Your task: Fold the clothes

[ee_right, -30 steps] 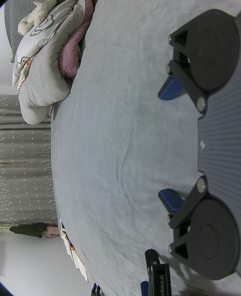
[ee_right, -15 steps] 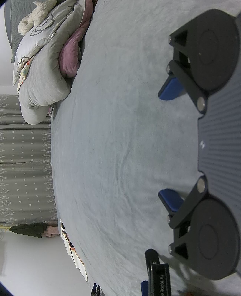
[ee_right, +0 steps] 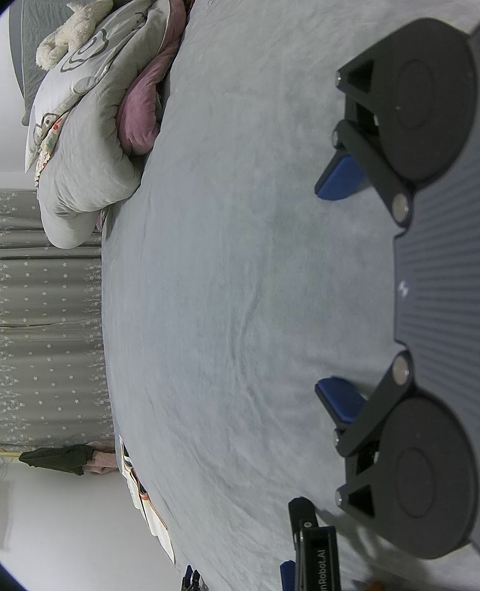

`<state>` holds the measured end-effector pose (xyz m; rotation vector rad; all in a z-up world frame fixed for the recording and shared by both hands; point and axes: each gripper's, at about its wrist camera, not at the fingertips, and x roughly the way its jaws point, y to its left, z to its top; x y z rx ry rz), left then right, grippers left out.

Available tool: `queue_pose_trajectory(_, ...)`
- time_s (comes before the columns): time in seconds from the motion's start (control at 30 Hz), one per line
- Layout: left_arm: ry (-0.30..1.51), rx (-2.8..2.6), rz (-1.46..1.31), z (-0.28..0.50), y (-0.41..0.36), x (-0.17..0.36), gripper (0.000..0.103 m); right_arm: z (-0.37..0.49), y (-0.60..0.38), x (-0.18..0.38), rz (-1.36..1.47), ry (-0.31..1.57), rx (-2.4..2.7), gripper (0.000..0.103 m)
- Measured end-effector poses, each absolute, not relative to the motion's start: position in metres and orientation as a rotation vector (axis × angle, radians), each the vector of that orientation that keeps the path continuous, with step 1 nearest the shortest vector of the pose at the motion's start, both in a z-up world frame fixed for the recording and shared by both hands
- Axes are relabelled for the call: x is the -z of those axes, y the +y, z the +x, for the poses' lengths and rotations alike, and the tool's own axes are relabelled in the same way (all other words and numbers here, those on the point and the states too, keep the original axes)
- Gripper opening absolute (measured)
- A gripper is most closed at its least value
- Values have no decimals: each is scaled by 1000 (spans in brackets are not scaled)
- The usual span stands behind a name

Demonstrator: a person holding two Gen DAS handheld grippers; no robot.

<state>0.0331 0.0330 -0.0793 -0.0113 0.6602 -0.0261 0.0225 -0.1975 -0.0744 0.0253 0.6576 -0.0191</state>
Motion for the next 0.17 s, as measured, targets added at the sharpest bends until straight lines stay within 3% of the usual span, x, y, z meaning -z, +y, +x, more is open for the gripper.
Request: queue_pose_trajectory(0.17,660,26,-12,33,35,80,103,23,-198,74,26,658,19,103)
